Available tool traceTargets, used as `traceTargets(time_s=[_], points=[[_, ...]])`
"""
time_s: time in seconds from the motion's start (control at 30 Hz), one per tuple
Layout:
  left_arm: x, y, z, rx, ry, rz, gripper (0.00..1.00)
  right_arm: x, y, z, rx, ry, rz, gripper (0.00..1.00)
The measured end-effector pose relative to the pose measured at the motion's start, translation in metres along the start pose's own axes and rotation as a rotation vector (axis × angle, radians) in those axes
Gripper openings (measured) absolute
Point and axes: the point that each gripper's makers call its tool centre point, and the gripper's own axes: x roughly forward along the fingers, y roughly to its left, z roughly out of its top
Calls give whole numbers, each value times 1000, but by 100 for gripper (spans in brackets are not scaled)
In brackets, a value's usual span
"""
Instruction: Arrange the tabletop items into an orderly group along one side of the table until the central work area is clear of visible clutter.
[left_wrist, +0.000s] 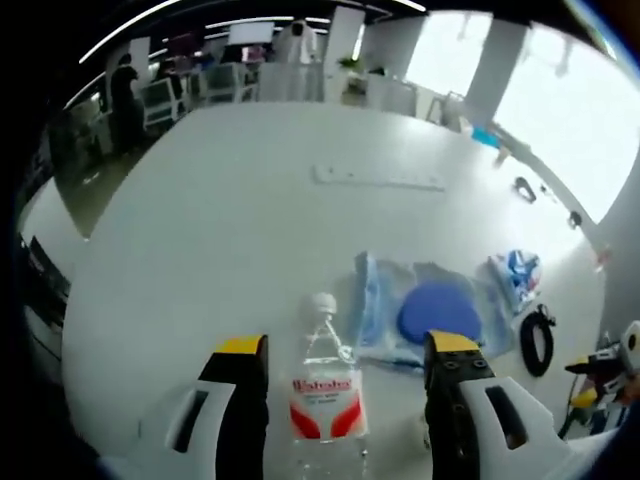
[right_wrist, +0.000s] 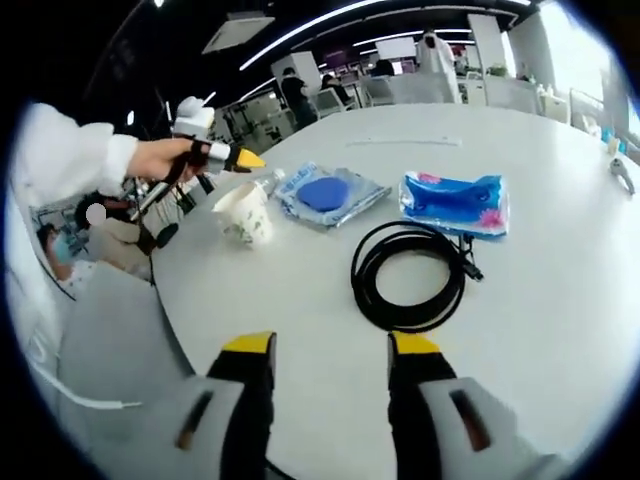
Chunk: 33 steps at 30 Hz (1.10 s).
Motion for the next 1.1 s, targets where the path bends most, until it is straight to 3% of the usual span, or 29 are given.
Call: traceTargets(time_s=[0.77, 1.1], points=[[37, 17, 0, 0, 66, 25, 55, 12, -5, -14, 86, -1, -15, 38], [45, 17, -3, 15, 81, 33, 43, 14, -1, -17, 92, 5, -14, 36]])
